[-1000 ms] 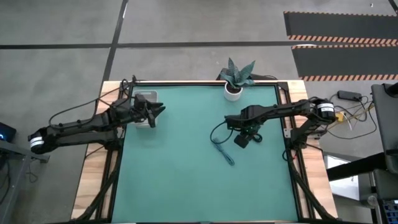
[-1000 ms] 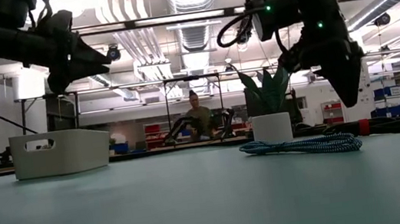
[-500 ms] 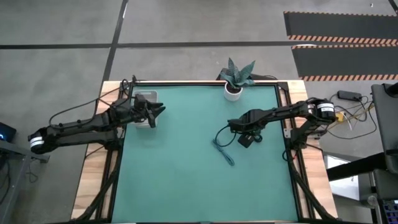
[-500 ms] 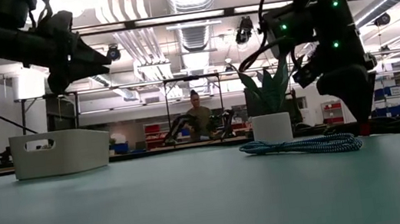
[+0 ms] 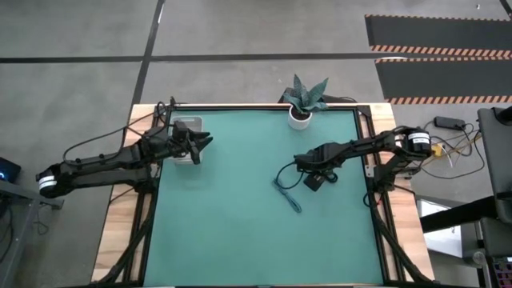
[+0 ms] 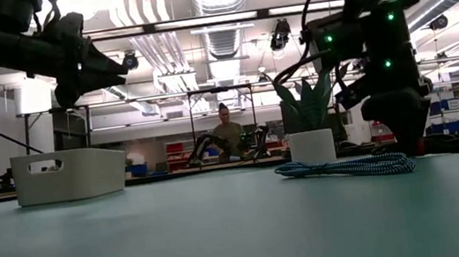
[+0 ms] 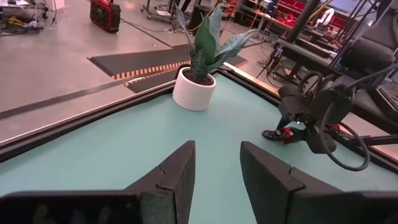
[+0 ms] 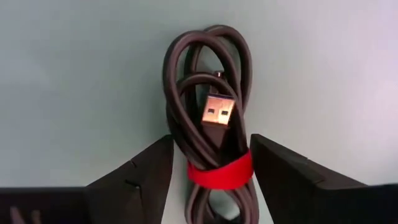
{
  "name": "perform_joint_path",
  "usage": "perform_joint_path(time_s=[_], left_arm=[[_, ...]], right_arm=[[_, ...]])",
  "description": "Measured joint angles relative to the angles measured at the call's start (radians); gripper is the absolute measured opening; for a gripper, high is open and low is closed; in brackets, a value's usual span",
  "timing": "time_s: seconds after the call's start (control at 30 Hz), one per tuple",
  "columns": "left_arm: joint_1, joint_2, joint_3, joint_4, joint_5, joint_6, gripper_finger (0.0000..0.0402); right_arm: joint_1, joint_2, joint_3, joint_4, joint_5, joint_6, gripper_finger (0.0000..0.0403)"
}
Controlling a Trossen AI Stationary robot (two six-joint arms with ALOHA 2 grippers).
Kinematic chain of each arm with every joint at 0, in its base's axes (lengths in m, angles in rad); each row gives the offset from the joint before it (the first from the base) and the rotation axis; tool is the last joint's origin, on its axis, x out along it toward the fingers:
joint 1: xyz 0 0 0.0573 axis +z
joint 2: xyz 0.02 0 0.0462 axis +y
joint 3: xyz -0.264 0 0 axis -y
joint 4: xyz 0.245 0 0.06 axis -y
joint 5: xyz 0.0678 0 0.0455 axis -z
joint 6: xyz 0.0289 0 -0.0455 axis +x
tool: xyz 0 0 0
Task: Pick and place USB-C Cables
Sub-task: Put the black usb cable into the gray bin
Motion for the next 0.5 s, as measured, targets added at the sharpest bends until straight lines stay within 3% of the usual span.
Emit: perform_joint_path(time_s=[0.1,0.33,0.5], left_arm=[[0.0,0.0,0.0,0.0,0.0,0.0,0.0112],[0.0,0.0,0.0,0.0,0.001,0.0,0.0112],[0.0,0.0,0.0,0.0,0.006,0.0,0.0112]], right_arm=[[0.0,-0.002,-0.02,0.032,0.002,0.005,0.0183],[0.0,-0.002,-0.018,0.04,0.008,0.006,0.0088],[0.0,-0.004,-0.012,0.034,0.009,0.004,0.0079]])
